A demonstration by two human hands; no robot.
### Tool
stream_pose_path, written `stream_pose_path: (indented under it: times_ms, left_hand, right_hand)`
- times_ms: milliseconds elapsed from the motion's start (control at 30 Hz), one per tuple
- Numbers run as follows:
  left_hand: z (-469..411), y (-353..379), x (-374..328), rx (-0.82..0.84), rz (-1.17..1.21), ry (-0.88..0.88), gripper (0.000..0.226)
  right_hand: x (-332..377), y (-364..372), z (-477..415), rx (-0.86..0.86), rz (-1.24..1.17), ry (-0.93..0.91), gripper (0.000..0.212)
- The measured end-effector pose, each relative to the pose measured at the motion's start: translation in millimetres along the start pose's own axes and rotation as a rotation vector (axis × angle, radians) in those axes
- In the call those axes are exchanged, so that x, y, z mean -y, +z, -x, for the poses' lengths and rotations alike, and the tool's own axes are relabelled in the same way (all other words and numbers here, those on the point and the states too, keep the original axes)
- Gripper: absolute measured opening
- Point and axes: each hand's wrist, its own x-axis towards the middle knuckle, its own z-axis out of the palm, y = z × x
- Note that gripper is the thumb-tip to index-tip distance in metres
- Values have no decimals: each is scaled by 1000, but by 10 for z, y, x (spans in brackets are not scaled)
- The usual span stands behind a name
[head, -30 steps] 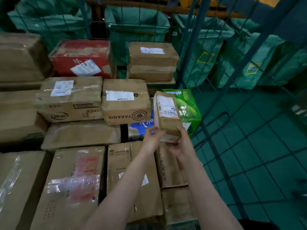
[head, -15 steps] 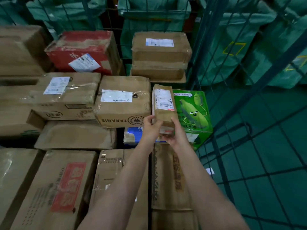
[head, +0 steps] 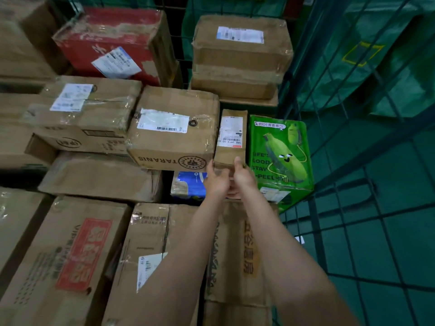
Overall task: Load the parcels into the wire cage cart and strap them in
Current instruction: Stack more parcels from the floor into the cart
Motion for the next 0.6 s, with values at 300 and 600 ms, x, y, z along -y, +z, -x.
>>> stream_pose_path:
  times_ms: [300,600]
  left_hand:
    - [-42,-74,-2,74,-1,-84,40]
    - [99,-79,-82,112,-39,-133,36]
  right_hand:
    - [-83,64,161,-281,304,-178,44]
    - [-77,-17,206,-286,241,-267,51]
